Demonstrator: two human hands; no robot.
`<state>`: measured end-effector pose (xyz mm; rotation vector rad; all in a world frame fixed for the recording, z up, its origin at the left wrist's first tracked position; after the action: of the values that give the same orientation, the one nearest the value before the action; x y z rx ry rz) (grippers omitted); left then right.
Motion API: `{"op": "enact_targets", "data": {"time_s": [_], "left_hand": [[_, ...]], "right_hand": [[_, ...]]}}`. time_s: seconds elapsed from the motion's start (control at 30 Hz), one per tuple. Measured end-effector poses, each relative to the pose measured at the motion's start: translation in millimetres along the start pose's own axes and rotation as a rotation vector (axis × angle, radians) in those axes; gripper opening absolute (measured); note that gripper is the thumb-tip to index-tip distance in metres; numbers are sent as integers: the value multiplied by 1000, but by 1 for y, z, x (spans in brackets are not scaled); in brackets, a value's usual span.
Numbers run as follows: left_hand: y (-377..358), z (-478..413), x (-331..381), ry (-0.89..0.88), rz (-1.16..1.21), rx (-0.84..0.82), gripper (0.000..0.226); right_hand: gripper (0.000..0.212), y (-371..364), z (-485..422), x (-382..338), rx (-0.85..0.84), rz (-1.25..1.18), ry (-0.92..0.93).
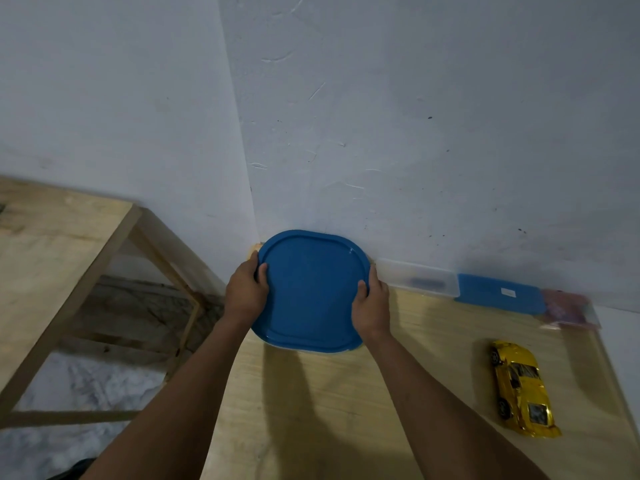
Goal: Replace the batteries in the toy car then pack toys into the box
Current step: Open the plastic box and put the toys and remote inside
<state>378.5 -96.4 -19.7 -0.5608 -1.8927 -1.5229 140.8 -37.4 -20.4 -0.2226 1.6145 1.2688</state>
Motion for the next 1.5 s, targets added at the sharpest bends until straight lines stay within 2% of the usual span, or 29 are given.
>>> {"op": "enact_targets", "data": {"time_s": [0.23,0.37,0.47,0.53,0.87,1.1,1.5], "left_hand": [[-3,-8,0,-2,21,-40,26],[-8,-6,2,3,38,19,24],[-9,-4,6,-28,30,-3,38],[-9,-3,6,-51,-32,-23,48],[-12,-2,9,-52,-217,-11,52],[-10,-6,8,5,-54,-109,53],[-13,-4,12,-5,-1,-128,52]], "right_hand": [[50,-6,7,1,59,69,87],[59,-6,10,-4,48,198,150],[66,-8,11,-6,54,298,227],[65,-8,12,-5,52,310,213],[57,-7,10,0,65,235,134],[57,2,13,-7,23,142,134],[55,7,8,-5,3,96,115]]}}
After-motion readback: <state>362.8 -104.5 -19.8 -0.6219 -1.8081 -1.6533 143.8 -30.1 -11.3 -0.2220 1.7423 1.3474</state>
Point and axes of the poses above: each hand's wrist, its own z-axis away from the middle knuckle, its own y-axis out of the back of the hand, x = y × z, the point moved 4 cm from there along -z, towards the middle knuckle, and after that the axes turned 12 degrees about x, right-handed, at the moved point
